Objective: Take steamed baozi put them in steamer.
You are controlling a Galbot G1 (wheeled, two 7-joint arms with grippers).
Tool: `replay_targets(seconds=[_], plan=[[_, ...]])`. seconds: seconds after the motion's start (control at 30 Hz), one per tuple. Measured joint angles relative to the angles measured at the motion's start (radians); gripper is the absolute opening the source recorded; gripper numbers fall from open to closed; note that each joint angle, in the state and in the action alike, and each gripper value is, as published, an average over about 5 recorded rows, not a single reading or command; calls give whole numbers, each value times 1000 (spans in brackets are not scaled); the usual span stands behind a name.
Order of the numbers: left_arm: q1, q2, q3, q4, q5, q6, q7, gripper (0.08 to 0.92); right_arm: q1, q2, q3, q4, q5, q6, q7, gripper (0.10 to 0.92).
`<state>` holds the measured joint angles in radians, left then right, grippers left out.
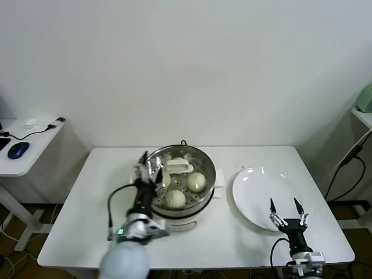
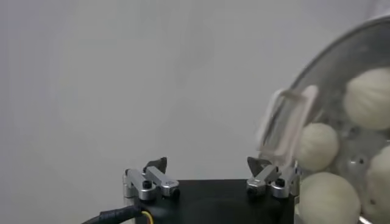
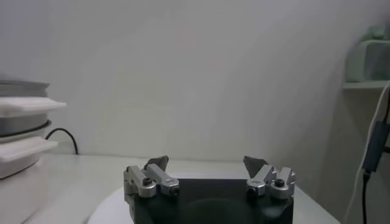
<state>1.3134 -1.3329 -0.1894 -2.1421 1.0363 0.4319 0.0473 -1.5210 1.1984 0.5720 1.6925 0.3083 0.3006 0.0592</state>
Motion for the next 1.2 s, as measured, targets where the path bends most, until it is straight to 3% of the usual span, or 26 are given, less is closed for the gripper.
replay_targets(seconds=[0.23, 0.43, 0.77, 1.2], plan=[[89, 39, -264, -15, -470, -191, -84, 823, -12, -28, -26, 5, 11, -6, 6, 823], [170, 65, -382, 33, -849, -344, -128, 823, -14, -42, -38, -1, 24, -6, 9, 823], [219, 76, -403, 206, -1196, -554, -125, 823, -31, -55, -47, -3, 39, -13, 19, 823], [247, 81, -382, 325, -1346, -670, -90, 823, -42, -60, -43, 3, 49, -12, 18, 823]])
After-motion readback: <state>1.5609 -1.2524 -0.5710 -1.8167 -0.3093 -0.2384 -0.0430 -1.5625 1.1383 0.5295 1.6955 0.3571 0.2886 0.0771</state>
